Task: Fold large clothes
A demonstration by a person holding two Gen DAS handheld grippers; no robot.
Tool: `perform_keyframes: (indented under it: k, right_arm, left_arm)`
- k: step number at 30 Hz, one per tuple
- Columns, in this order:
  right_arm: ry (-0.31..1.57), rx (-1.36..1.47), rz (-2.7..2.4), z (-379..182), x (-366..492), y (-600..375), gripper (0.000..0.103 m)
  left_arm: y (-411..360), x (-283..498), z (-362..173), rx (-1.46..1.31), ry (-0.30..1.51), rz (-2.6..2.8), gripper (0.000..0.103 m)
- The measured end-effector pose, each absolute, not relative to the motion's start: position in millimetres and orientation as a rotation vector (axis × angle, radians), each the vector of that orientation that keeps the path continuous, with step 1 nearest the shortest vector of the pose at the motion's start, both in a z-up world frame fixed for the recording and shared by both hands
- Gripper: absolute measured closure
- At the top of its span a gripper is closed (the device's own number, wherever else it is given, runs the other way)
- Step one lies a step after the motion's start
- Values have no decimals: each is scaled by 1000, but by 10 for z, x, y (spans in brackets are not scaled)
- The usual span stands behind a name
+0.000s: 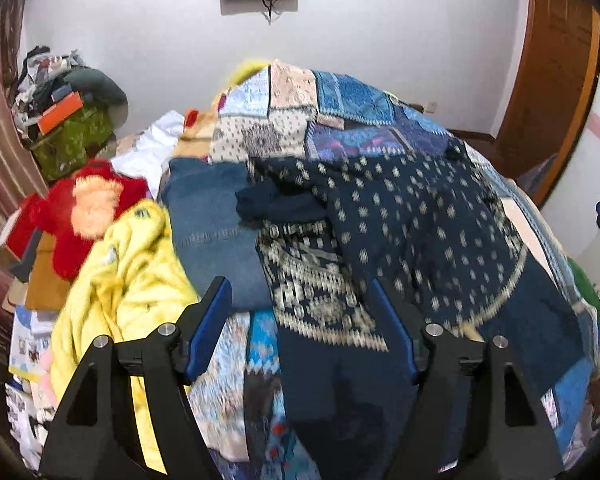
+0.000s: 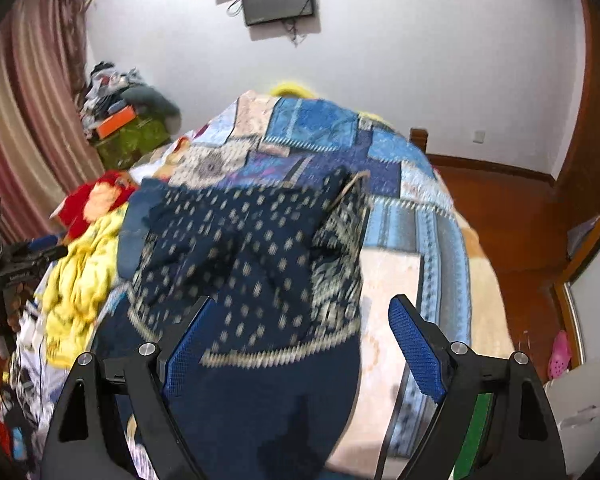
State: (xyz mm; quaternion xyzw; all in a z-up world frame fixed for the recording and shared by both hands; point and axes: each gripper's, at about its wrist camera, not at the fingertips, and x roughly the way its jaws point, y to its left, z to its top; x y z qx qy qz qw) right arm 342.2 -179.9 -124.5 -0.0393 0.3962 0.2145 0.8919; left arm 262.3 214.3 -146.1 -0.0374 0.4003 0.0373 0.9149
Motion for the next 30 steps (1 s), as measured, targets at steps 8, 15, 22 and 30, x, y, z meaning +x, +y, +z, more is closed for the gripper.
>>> perform_keyframes:
  k: [8,15,22,30]
  right_arm:
    - [973,-65,449,-1877,3026,-1888,17]
    - [1112,45,461,-2387,2862,-2066,17]
    - [1088,70,489,-2547,2799,-2014,18]
    - [1057,108,533,-2546,2844,-1903,70]
  left_arm:
    - [2166,2194,-2023,-213,943,57,31]
    - [2159,1993,-2689,-348,1091,37,31]
    - [2259,1830,-3093,-597,1130,34,31]
    - [2145,1780,-3147,-726,1055,-52,47]
